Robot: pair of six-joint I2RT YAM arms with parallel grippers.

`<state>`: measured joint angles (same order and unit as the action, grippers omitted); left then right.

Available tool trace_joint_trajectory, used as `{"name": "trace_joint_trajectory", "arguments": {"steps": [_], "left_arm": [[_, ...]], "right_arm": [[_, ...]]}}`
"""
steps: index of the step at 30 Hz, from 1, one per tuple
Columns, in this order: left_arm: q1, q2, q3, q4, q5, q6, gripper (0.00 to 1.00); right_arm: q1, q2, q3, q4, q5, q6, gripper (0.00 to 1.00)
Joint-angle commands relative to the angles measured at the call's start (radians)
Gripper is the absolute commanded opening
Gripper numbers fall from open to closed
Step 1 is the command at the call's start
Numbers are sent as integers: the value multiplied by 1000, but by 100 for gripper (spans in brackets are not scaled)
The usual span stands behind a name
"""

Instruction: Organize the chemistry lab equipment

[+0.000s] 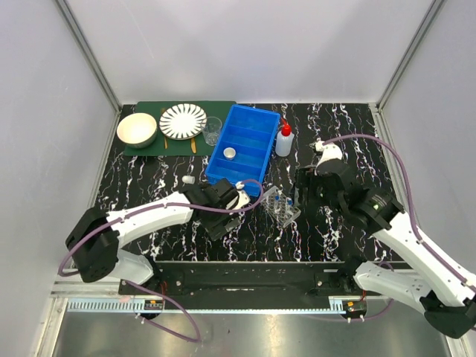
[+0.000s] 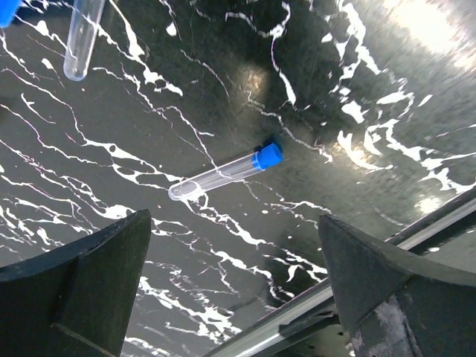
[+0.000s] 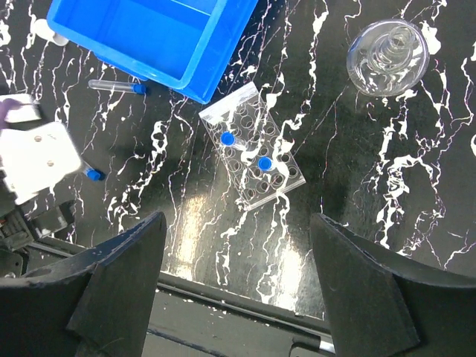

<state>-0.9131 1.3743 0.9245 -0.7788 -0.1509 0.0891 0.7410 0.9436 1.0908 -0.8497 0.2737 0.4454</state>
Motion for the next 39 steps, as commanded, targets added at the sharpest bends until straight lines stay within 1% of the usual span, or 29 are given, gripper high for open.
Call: {"name": "trace_joint_trajectory", "arguments": {"steps": [1, 3, 4, 6, 11, 16, 18, 19, 25, 29, 35, 39], "left_arm": [[-6, 46, 60, -62, -65, 121, 99], [-6, 61, 57, -73, -56, 165, 99], [-4, 68, 37, -74, -81, 181, 99], [-3, 85, 17, -67, -84, 218, 99], [13, 83, -45, -11, -32, 277, 98], [19, 85, -91, 21, 5, 301, 97], [19, 97, -102, 35, 8, 322, 96], [19, 103, -111, 39, 7, 328, 94], [22, 184, -82, 70, 5, 380, 86], [25, 200, -62, 81, -3, 422, 85], [51, 221, -56, 101, 19, 443, 85], [63, 250, -41, 98, 40, 443, 79]], "right_arm": [[9, -69, -25, -18, -2, -7, 83], [9, -84, -37, -22, -4, -11, 83], [11, -86, -40, -22, -7, -10, 83], [9, -89, -43, -20, -17, -10, 83], [11, -88, -40, -15, -40, -19, 83], [11, -77, -42, -15, -45, -20, 83], [11, -75, -40, -15, -48, -22, 83], [9, -74, -39, -14, -48, -22, 83], [9, -68, -40, -11, -44, -25, 83], [11, -62, -40, -11, -36, -27, 83], [11, -43, -31, -12, -30, -28, 83], [9, -28, -26, -12, -27, -31, 83]]}}
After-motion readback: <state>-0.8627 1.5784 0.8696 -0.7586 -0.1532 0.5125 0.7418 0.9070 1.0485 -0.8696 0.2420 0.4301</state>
